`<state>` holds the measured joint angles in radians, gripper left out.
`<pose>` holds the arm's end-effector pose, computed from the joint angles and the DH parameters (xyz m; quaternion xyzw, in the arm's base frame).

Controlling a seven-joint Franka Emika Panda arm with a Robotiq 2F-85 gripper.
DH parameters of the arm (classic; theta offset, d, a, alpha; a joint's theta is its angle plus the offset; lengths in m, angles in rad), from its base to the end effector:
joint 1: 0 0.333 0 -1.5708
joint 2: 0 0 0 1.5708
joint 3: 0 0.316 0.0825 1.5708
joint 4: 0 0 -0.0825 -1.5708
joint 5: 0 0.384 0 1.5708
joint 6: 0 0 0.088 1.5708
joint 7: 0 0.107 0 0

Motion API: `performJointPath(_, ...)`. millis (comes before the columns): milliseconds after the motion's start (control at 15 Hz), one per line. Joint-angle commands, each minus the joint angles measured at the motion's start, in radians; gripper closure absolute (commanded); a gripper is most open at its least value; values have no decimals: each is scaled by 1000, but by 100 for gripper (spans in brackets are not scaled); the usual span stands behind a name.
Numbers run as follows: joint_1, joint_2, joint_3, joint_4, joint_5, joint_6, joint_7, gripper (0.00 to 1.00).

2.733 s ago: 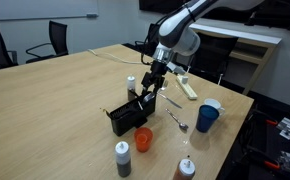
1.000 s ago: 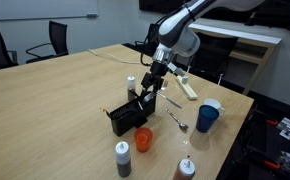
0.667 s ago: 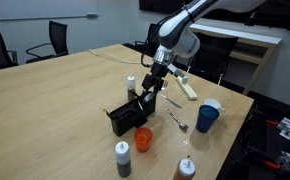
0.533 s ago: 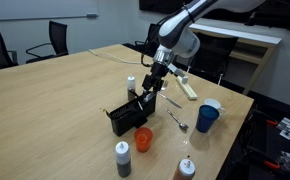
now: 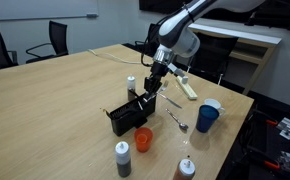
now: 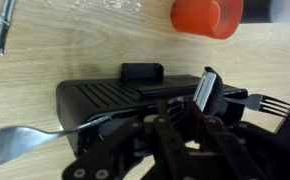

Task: Move the fork from the utensil holder to the table

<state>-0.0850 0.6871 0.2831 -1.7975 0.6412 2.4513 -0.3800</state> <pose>0.6419 0.1165 0.1769 -0.9588 -0.0020 -0.0065 0.2840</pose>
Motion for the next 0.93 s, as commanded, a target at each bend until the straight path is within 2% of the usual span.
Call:
performJointPath(0,-27,3,25,7,35,-10,-34,100)
performJointPath(133,-23,1,26,12,52,-16,-41,96)
performJointPath(333,-17,-11,27,14,76,-24,-55,100)
performJointPath(867,-12,-42,40,15,102,-26,-78,99)
